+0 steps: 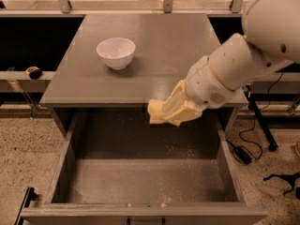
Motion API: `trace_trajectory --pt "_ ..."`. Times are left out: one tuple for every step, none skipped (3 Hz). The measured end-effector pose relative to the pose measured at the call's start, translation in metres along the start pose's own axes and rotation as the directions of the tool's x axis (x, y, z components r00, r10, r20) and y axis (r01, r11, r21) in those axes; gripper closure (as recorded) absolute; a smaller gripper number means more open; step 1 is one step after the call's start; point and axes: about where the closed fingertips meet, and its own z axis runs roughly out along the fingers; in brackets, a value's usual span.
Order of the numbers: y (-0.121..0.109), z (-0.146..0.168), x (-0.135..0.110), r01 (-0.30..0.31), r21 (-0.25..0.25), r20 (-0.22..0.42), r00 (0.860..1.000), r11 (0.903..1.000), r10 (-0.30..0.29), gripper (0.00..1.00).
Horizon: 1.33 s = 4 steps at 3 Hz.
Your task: Place sponge into top drawer
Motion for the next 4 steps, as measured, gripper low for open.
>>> trace_trajectory --pt "0.053 0.022 0.015 0.029 -0.113 0.07 0.997 0.9932 -0.021 1.0" --pt "0.049 0.021 0.012 0.031 -0.106 0.065 0.998 0.9939 -0.025 1.0" --pt "0.044 0.05 0.034 0.01 -0.097 0.115 0.993 0.9952 0.001 1.0" --pt "0.053 0.095 0.07 0.011 -0.036 0.215 0.977 0.9993 -0.003 1.0"
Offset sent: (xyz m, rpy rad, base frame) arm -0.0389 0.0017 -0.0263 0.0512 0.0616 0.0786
